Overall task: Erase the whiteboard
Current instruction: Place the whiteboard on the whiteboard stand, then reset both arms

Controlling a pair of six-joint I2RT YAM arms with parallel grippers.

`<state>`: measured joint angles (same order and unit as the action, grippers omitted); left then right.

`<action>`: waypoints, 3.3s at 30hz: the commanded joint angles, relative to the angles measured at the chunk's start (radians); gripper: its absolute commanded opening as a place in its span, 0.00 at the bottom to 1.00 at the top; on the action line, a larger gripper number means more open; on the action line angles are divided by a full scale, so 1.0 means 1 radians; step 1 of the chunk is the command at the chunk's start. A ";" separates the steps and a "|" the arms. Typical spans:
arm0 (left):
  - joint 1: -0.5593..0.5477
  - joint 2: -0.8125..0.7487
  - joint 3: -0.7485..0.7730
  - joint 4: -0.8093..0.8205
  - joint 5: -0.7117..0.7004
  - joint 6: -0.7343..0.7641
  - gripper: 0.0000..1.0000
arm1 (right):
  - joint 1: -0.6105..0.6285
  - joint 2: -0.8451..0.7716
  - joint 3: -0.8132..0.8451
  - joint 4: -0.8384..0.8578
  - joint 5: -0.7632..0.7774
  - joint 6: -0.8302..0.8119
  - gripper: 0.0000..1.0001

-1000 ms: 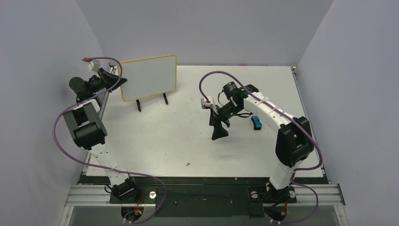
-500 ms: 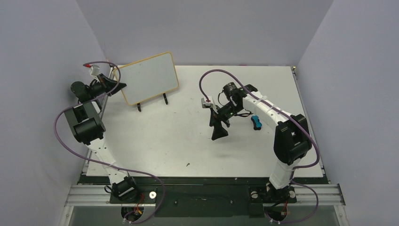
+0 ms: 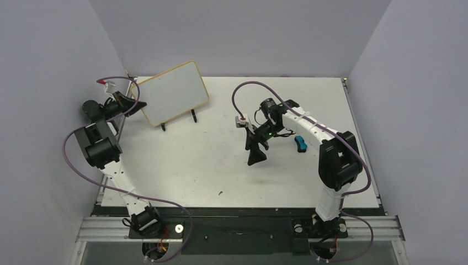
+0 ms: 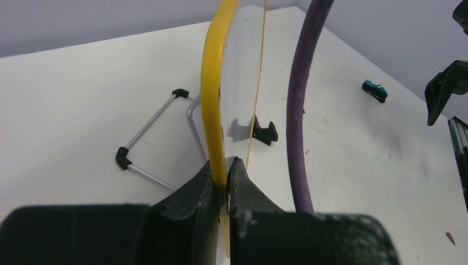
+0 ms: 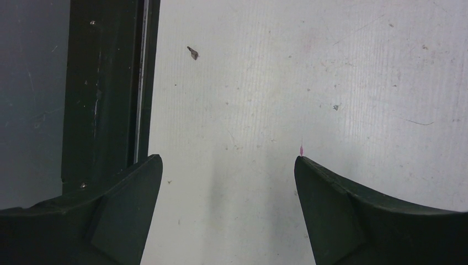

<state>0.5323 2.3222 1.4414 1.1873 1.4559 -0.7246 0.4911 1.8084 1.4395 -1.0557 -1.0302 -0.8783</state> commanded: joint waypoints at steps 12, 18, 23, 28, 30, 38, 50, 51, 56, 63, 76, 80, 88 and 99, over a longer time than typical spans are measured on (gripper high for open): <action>0.008 0.015 -0.010 0.156 -0.014 0.120 0.00 | -0.002 0.015 0.026 -0.002 -0.045 0.002 0.85; 0.015 0.023 -0.015 0.214 -0.042 0.072 0.00 | -0.002 0.019 0.032 0.000 -0.038 0.005 0.85; 0.025 0.038 0.000 0.222 -0.062 0.043 0.14 | 0.001 0.028 0.037 0.000 -0.032 0.007 0.85; 0.031 0.048 0.013 0.228 -0.082 0.022 0.24 | 0.003 0.033 0.039 0.000 -0.031 0.010 0.85; 0.034 0.049 0.014 0.227 -0.088 0.018 0.26 | 0.005 0.032 0.039 0.000 -0.030 0.011 0.85; 0.037 0.048 0.012 0.225 -0.103 0.018 0.28 | 0.011 0.033 0.040 -0.001 -0.029 0.011 0.85; 0.098 -0.005 -0.060 0.314 -0.230 -0.041 0.47 | 0.015 0.027 0.042 -0.001 -0.007 0.010 0.85; 0.099 -0.013 -0.073 0.316 -0.245 -0.040 0.48 | 0.015 0.026 0.043 -0.001 -0.004 0.009 0.85; 0.108 -0.078 -0.137 0.355 -0.292 -0.055 0.51 | 0.018 0.016 0.041 0.001 0.015 0.005 0.85; 0.120 -0.238 -0.312 0.405 -0.419 -0.012 0.54 | 0.018 -0.016 0.028 0.012 0.032 0.003 0.85; -0.084 -0.862 -0.786 -0.204 -1.144 0.232 0.58 | -0.037 -0.201 -0.076 0.299 0.264 0.296 0.85; -0.222 -1.144 -0.724 -0.749 -1.445 0.334 0.59 | -0.124 -0.358 -0.186 0.499 0.483 0.494 0.85; -0.278 -1.400 -0.615 -1.200 -1.172 0.287 0.61 | -0.482 -0.705 -0.436 0.855 0.697 0.822 0.85; -0.409 -1.526 -0.571 -1.418 -1.114 0.335 0.62 | -0.865 -0.923 -0.512 0.776 0.470 0.852 0.85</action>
<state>0.2062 0.8993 0.8482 -0.1318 0.3771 -0.4782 -0.2501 0.9398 0.9508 -0.2935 -0.4244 -0.0475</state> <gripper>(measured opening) 0.615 0.849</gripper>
